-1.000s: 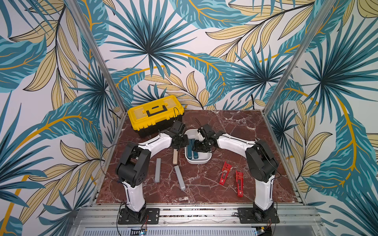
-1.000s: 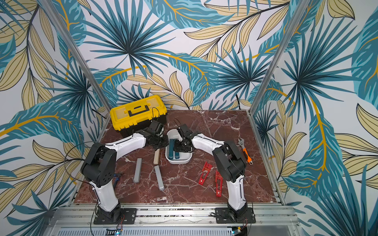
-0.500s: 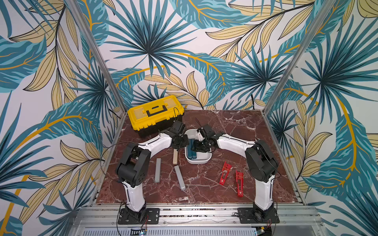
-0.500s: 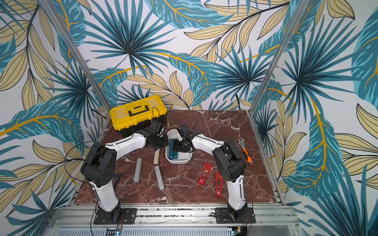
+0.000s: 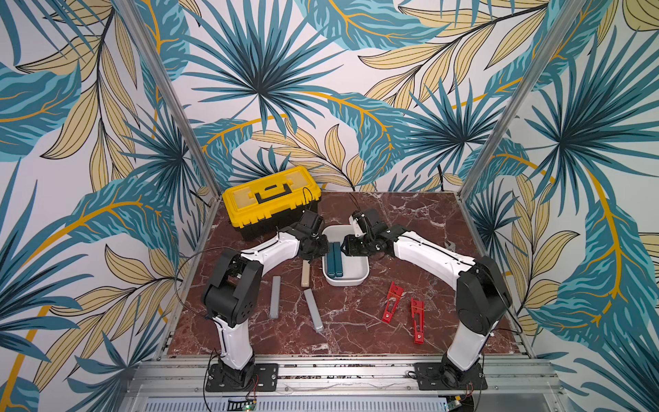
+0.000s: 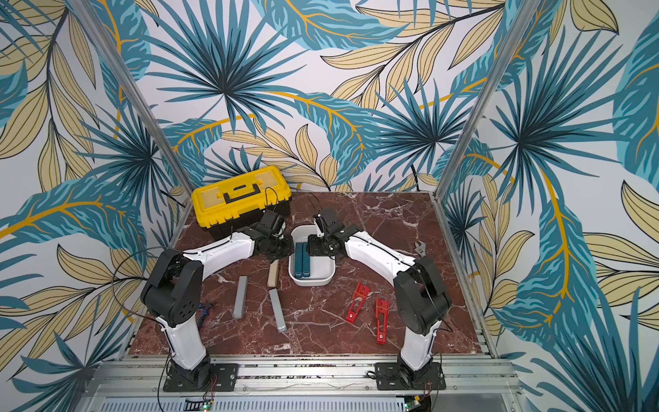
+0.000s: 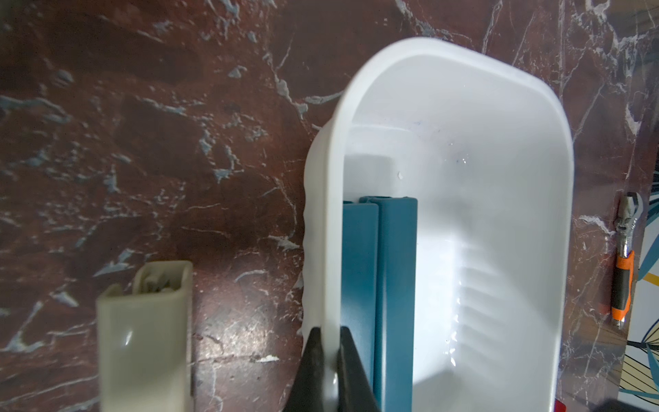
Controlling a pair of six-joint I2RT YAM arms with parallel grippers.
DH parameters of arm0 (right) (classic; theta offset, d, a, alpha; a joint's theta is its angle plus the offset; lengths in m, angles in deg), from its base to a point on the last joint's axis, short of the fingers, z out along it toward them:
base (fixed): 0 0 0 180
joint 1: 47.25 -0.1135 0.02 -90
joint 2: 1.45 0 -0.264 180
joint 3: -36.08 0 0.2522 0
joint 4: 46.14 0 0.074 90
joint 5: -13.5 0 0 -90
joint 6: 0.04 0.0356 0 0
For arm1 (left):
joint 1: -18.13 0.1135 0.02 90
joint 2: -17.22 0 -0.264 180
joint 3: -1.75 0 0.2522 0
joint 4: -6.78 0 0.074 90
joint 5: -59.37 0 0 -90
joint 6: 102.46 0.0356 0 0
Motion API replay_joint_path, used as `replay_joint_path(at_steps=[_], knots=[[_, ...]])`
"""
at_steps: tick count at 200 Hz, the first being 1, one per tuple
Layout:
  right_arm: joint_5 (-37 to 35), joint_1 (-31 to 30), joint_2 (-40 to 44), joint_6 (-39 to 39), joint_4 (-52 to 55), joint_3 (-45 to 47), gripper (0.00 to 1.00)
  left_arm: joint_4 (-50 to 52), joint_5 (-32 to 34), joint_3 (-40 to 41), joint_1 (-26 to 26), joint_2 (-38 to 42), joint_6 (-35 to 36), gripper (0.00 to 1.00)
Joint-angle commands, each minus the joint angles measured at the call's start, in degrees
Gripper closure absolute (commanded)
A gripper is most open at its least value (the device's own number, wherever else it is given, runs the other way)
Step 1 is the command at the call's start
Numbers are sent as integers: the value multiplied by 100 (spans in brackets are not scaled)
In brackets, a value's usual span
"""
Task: Put the pruning pliers into the storage box
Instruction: Place the pruning pliers in the storage box, then pick up the pruning pliers from the center of the board.
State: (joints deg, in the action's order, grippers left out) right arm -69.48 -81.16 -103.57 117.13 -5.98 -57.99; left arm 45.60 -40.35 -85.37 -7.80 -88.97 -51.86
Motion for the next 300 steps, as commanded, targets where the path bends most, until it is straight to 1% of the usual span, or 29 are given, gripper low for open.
replay_joint_path(at_steps=[1, 44, 73, 98, 118, 168, 188, 191, 198, 240, 277, 300], knots=[[190, -19, 306, 33, 165, 229, 52, -150, -136, -97, 23, 28, -42, 98], [226, -144, 930, 258, 7, 1007, 51, -87, -32, -216, 22, -33, -15, 98], [413, -265, 1341, 601, -254, 1536, 51, -73, 16, -299, 22, -77, -33, 98], [280, -421, 1726, 748, -436, 1926, 51, -40, 66, -373, 25, -120, -16, 98], [158, -531, 1878, 801, -486, 2127, 51, -37, 75, -450, 25, -197, 11, 98], [-3, -1113, 1564, 848, -730, 2239, 52, -3, 65, -565, 20, -266, 43, 98], [-19, -1179, 1435, 903, -770, 2231, 52, 30, 82, -574, 22, -269, 63, 98], [-17, -1332, 1425, 913, -783, 2226, 52, 34, 76, -574, 24, -270, 64, 98], [-33, -1410, 1407, 915, -790, 2222, 52, 34, 88, -566, 23, -265, 60, 98], [-140, -1661, 1350, 930, -774, 2152, 52, 25, 97, -549, 19, -258, 67, 98], [-81, -1876, 945, 702, -516, 1757, 52, 82, 162, -573, 29, -244, 117, 98], [-31, -2002, 777, 693, -529, 1660, 52, 87, 198, -615, 51, -270, 156, 98]])
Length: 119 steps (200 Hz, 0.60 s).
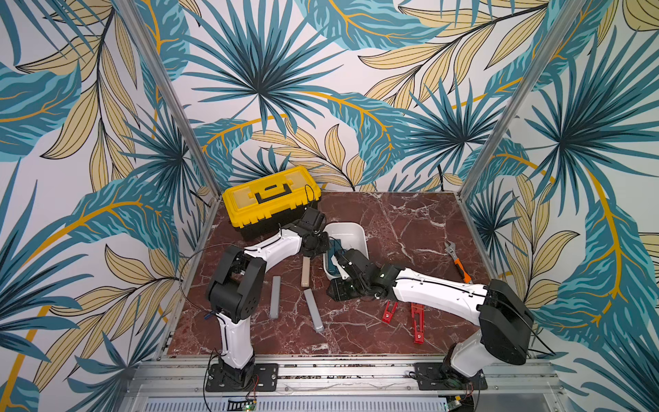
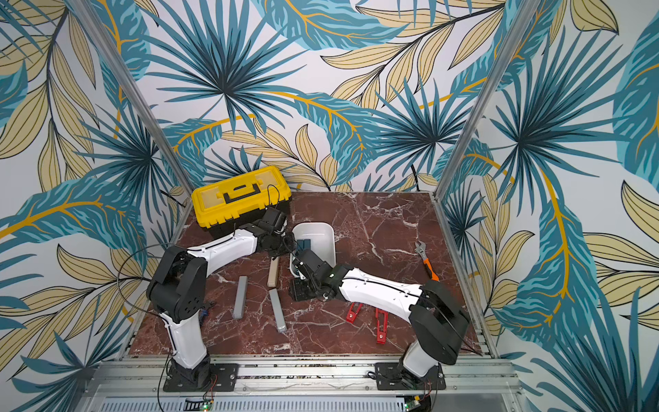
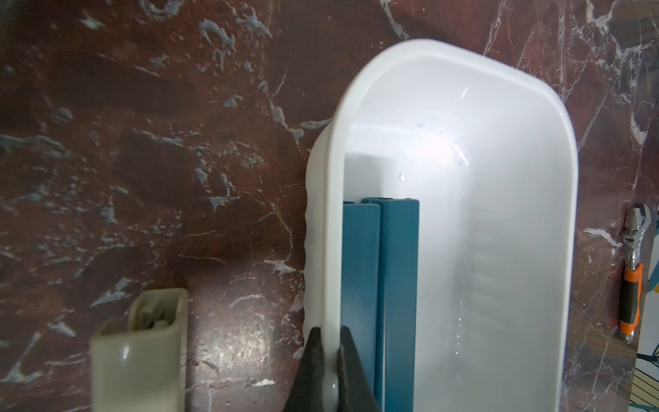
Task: Put the pruning pliers into the storage box
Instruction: Pick up the pruning pliers from the center of the board.
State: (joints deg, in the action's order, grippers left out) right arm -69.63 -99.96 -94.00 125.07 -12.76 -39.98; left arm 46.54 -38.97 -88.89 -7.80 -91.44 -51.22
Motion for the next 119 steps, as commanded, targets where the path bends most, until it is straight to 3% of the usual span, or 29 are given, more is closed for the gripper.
replay_joint_path(at_steps=[1, 119], knots=[[-13, -124, -182, -101, 144, -137, 52, -7, 60, -265, 48, -28, 99, 98], [-238, -650, -790, -170, -105, -325, 52, -34, -10, -504, 134, -190, 315, 98]])
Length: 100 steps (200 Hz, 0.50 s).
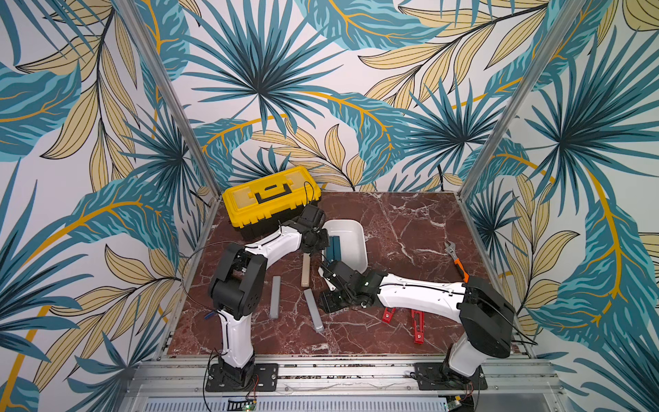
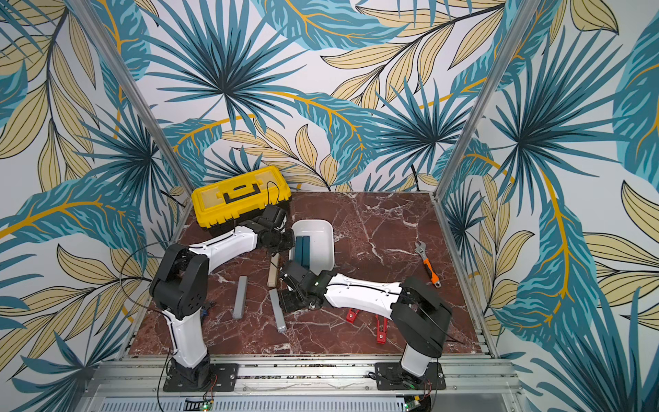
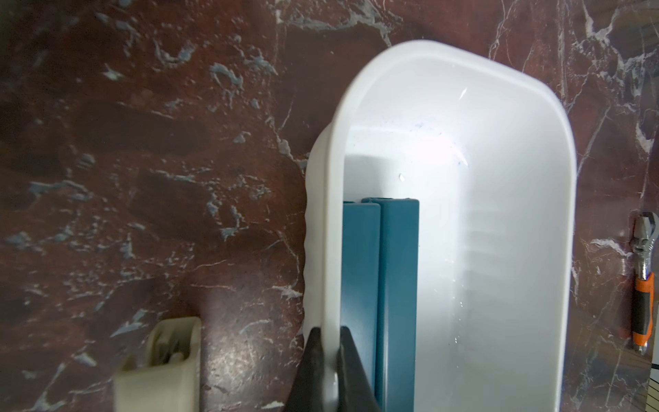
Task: Put the pruning pliers into the storage box
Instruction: Pick up the pruning pliers from the center of the board.
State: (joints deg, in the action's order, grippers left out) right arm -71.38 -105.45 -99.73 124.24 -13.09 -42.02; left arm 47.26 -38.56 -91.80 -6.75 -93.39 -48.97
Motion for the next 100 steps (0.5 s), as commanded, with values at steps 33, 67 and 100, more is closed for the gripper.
replay_joint_path(at_steps=[33, 67, 100], knots=[[77, -236, -594, -23, -314, -233, 52, -102, -26, -221, 30, 13, 100, 98], [-37, -315, -683, -119, -268, -328, 52, -70, -15, -194, 29, 30, 110, 98], [-54, -367, -906, -183, -101, -517, 52, -85, -14, -138, 35, 31, 116, 98]])
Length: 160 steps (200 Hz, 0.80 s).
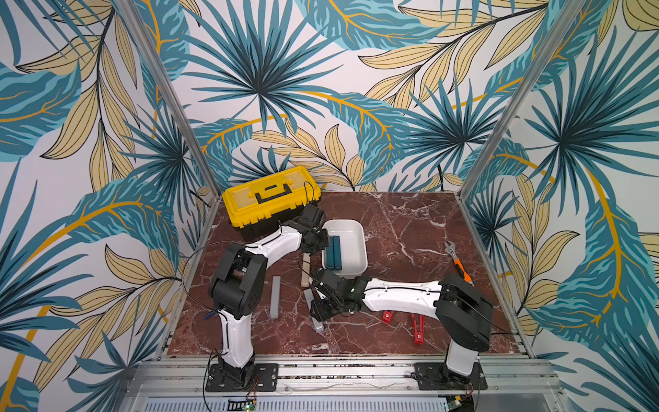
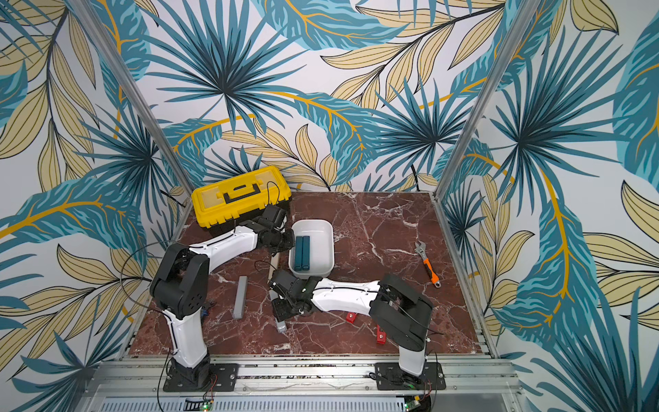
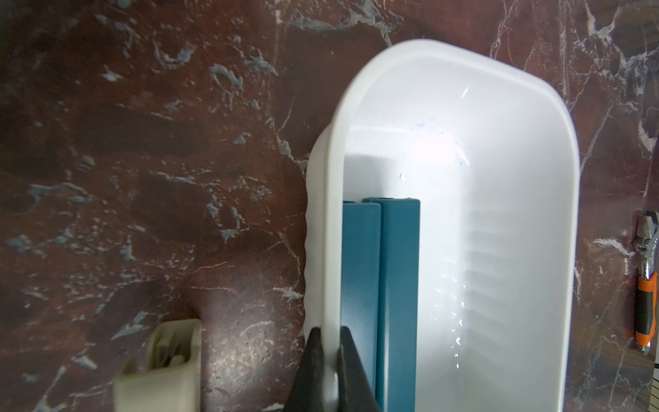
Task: Put the pruning pliers into the storage box
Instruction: Pick up the pruning pliers from the center of the board.
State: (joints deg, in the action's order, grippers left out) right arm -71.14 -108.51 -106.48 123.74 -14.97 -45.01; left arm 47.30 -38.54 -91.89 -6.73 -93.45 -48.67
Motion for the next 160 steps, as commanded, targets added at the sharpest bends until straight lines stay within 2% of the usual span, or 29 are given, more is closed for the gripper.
replay_joint_path(at_steps=[1, 83, 160], knots=[[-74, -66, -238, -134, 92, -231, 52, -91, -18, -127, 29, 37, 82, 98], [-464, -166, -517, -171, 660, -567, 52, -224, -42, 86, 38, 103, 67, 98], [-434, -186, -713, -189, 779, -686, 52, -259, -28, 169, 63, 147, 61, 98]])
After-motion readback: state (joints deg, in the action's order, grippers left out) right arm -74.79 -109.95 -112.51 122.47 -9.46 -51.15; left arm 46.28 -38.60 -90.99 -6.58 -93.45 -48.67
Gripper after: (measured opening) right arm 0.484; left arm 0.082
